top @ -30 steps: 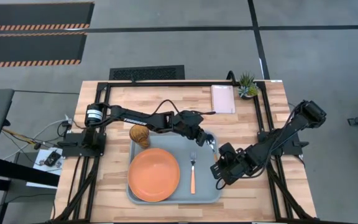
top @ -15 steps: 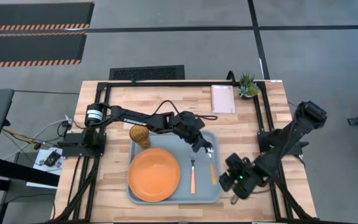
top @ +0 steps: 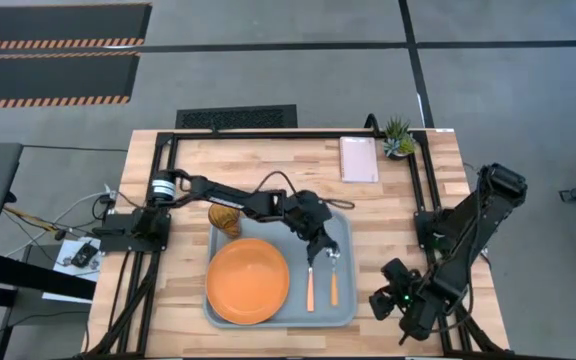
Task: Pick and place plate/cup/fork/spoon on tray
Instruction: Put the orange spoon on the serving tray to the right of the orange fork
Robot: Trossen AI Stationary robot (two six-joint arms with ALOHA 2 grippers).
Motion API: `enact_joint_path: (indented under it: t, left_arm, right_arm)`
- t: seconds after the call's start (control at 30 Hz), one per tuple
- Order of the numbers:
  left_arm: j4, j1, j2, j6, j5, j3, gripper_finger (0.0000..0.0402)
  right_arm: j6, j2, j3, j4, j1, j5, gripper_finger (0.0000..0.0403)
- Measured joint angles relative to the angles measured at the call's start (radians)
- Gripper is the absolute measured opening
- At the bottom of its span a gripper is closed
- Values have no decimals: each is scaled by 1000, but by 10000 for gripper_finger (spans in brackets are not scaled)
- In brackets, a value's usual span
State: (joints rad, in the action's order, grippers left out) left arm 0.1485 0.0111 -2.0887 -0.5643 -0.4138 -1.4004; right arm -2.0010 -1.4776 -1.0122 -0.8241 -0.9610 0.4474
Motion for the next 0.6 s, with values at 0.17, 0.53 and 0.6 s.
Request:
enact_joint_path:
  t: [0.17, 0.53, 0.6]
  left_arm:
    - [14, 0, -49, -23, -8, 1, 0]
    - [-22, -3, -76, 14, -1, 1, 0]
    - [-28, -5, -81, 15, 8, 2, 0]
  right_arm:
    - [0, 0, 0, -2, 13, 4, 276]
    - [3, 0, 0, -5, 21, 7, 276]
    - [3, 0, 0, -6, 21, 7, 276]
